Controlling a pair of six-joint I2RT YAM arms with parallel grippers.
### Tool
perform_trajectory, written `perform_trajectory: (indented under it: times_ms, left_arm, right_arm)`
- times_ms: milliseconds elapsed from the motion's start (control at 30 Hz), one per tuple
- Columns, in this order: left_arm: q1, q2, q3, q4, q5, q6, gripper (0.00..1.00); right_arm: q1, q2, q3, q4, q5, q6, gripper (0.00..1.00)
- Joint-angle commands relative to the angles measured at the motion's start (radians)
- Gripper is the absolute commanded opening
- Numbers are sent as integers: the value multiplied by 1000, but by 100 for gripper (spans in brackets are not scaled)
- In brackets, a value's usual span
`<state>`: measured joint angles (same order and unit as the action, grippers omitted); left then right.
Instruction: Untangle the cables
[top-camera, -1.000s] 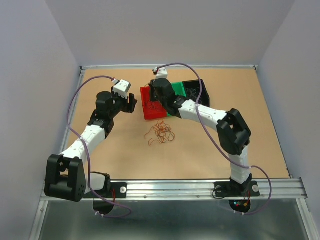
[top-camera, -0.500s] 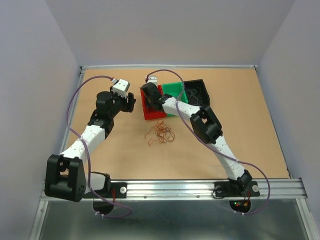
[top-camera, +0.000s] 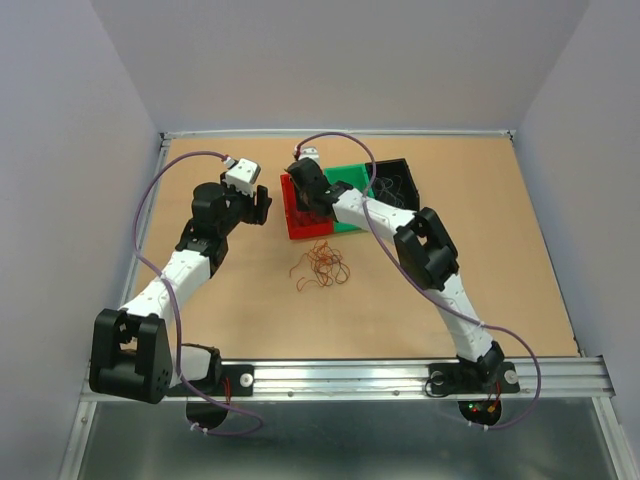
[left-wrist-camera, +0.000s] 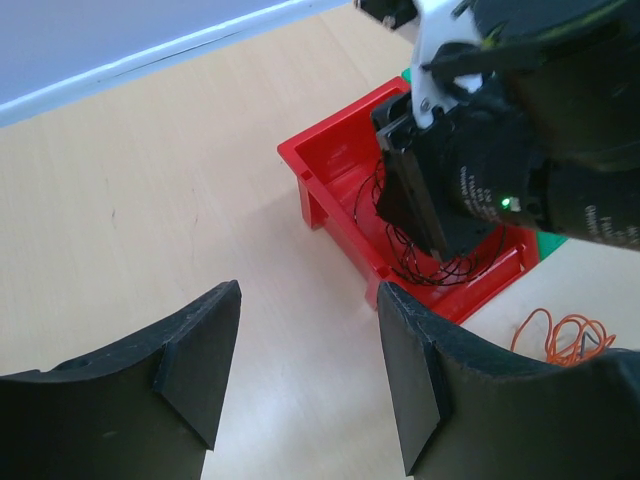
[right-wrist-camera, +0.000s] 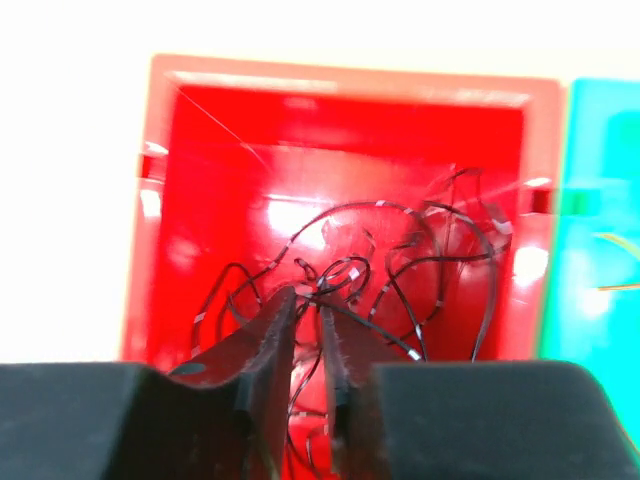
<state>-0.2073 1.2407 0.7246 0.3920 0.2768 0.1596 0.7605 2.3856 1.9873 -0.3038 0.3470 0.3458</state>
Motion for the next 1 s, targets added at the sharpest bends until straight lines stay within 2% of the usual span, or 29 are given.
perform_trajectory:
  times_ms: [0,133,267,433,533,567,600,767,900,933,967]
  left_arm:
    - [2,-27,13,44,-1,17,68]
    - [-3,-32,9,47,-5,23,68]
    - [-7,-27,9,47,-8,26,68]
    - [-7,-21,12,48,-11,29,68]
    - [-9,-20,12,50,-8,27,68]
    - [-9,-15,13,50,-8,27,68]
    - [-9,-14,13,50,-8,29,68]
    - [-10,-12,13,51,-5,34,69]
    - [-12,-15,10,54,-8,37,69]
    - [-14,-15,12,54,-8,37,69]
    - [-14,-9,15,56,-13,40,69]
  right_arm:
    - [-3,-131,-2,2,0,-11,24]
    - [-1,-147,2,2,7,-8,29]
    - [-3,-147,7,2,-11,1,48]
    - [-3,-173,-16,5,-13,2,52]
    - [-1,-224,-45,6,-14,-14,64]
    - [0,-239,-74,20,-17,-22,75]
    - [0,-253,-90,31,-19,-34,78]
    - [-1,-377,-188,89,4,-88,79]
    - [-1,-491,-350,196,-3,-139,79]
    - [-1,-508,-367,209,7,-148,79]
    - [-3,-547,-401,225,80,-160,79]
